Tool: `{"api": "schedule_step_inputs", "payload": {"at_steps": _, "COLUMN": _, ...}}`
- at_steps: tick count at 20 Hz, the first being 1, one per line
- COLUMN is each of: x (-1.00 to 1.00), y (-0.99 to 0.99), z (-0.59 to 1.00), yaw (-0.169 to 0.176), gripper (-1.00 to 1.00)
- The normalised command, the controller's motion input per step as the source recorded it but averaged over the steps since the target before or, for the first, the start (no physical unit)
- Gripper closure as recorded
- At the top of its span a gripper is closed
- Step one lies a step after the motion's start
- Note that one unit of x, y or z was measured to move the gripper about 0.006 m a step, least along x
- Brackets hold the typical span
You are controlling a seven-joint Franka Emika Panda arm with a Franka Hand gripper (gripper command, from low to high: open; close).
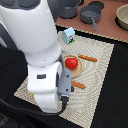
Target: Interact with the objects in diverse but meaningful ways.
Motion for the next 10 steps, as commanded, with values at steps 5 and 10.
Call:
{"api": "schedule_step_inputs", "payload": {"at_steps": 5, "x": 0.97, "y": -0.02, "z": 0.21, "yaw": -0.008, "gripper": 1.00}}
{"api": "schedule_step_inputs", "payload": {"at_steps": 10, "x": 0.73, "y": -0.01, "z": 0.36, "yaw": -0.013, "gripper": -1.00}}
